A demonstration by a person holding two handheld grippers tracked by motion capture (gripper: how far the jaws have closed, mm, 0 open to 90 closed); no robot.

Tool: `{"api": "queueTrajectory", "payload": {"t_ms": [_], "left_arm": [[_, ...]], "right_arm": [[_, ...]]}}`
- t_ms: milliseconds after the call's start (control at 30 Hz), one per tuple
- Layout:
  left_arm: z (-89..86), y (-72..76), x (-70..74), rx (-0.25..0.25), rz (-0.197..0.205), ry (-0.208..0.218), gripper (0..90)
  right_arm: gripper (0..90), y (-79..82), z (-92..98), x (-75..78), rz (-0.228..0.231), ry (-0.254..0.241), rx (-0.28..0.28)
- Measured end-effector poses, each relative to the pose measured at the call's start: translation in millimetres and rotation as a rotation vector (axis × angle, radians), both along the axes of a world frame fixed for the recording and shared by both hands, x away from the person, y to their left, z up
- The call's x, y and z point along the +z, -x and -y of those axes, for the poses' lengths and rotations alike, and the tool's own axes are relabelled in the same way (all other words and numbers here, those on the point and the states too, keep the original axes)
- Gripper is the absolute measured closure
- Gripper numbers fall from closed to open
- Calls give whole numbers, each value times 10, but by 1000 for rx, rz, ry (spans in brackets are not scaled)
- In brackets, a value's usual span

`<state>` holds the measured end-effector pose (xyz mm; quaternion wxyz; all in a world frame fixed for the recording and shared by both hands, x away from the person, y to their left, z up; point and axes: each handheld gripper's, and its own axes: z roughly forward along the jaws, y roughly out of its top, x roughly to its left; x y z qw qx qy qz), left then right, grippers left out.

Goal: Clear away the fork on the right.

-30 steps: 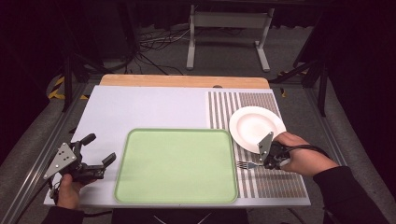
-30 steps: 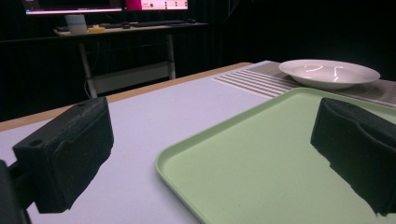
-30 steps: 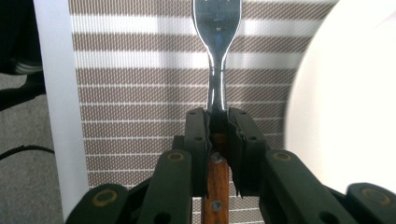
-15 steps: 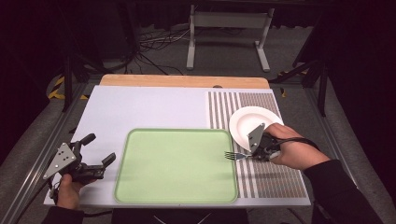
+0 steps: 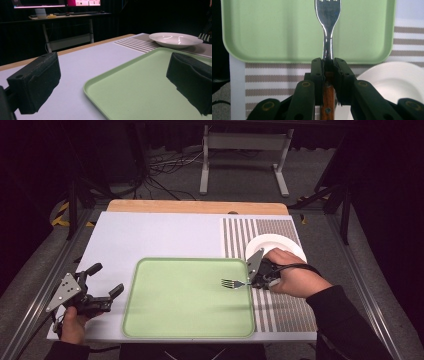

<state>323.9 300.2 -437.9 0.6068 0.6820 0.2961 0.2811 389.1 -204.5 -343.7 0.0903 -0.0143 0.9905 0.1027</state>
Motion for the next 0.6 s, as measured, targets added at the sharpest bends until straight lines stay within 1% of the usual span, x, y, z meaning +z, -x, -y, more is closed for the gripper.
{"api": "queueTrajectory", "payload": {"t_ms": [67,200,267,333,433,533,567,600], "left_arm": [[-1,0,1,-1,-1,-2,1],[-1,-2,1,-2,-1,-3,0],[-1,-1,1,-1,-1,-2,0],[-1,0,1,-2,-1,0,1],[0,1,1,-2,-2,-2,0],[0,0,2,-3,-2,-2,1],[0,0,2,-3,-2,-2,0],[0,0,2,-2,-2,-2,0]], "right_arm": [[786,-2,-21,3,3,-3,2],[786,-12,-160,14,12,-7,21],[785,-14,-215,14,9,-8,28],[786,-12,-268,13,13,-19,29],[786,-11,-343,9,8,-39,14],[786,-2,-423,4,-2,-63,-19],[786,7,-446,4,-2,-75,-40],[786,7,-446,4,-2,-75,-40]]}}
